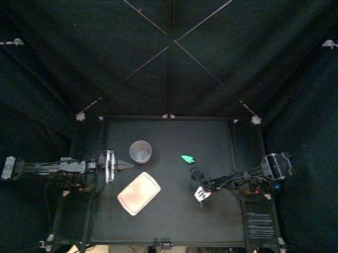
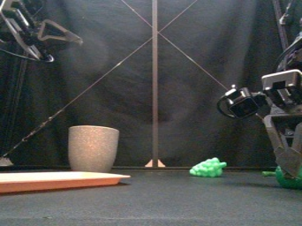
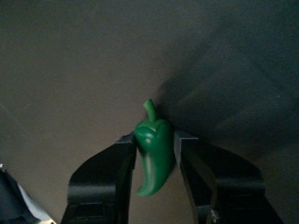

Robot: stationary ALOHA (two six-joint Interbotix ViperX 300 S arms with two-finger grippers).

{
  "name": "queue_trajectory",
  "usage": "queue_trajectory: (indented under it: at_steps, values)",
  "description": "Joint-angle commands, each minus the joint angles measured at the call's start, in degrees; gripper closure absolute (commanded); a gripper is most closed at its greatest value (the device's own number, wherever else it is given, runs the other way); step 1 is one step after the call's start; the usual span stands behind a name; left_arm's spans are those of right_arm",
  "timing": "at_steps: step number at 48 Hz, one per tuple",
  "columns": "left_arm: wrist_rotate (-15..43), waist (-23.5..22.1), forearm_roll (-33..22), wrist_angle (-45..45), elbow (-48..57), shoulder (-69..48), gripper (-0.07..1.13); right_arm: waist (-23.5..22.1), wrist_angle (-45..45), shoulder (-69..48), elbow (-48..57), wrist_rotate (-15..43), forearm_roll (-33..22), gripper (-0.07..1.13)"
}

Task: Pick the green pepper then place it in the grey bowl
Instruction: Place green pepper in the grey bowl

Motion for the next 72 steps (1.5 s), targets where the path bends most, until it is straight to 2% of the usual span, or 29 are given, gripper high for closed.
queue_trajectory:
  at_steps: [1,9,14,23,35,41,48,61,72]
  values:
    - [-0.09,-0.09,0.00,-0.44,-0.70,0.00,0.97,0.35,0.09,-0.35,-0.70,-0.09,-0.18,0.38]
    - [-0.09,-0.09,0.00,-0.44,-0.70,0.09,0.97,0.00,0.00,-1.76,-5.54,-1.14,-2.64,0.38]
    - [0.00,-0.09,0.00,-0.53,-0.70,0.09,0.97,-0.70,0.00,-2.99,-10.28,-0.88,-10.63,0.38]
    - [0.00,-0.09,0.09,-0.44,-0.53,0.00,0.97,-6.06,-0.53,-2.99,-19.60,-0.26,-26.54,0.38]
    - [0.00,-0.09,0.18,-0.53,-0.26,0.00,0.98,-15.21,-8.79,1.14,-30.23,-0.35,-39.73,0.38]
    - [0.00,-0.09,0.18,-0.53,0.00,0.09,0.98,-19.51,-14.85,5.63,-34.63,-0.35,-42.71,0.38]
    - [0.00,-0.09,0.18,-0.62,0.35,0.09,0.98,-22.94,-21.36,11.69,-40.34,-0.62,-42.80,0.38]
    - [0.00,-0.09,0.62,-0.70,0.09,0.00,0.98,-24.79,-23.47,19.86,-50.45,-1.05,-44.03,0.38]
    - [0.00,-0.09,0.62,-0.97,0.35,0.00,0.98,-25.22,-23.47,22.68,-52.73,-0.44,-45.88,0.38]
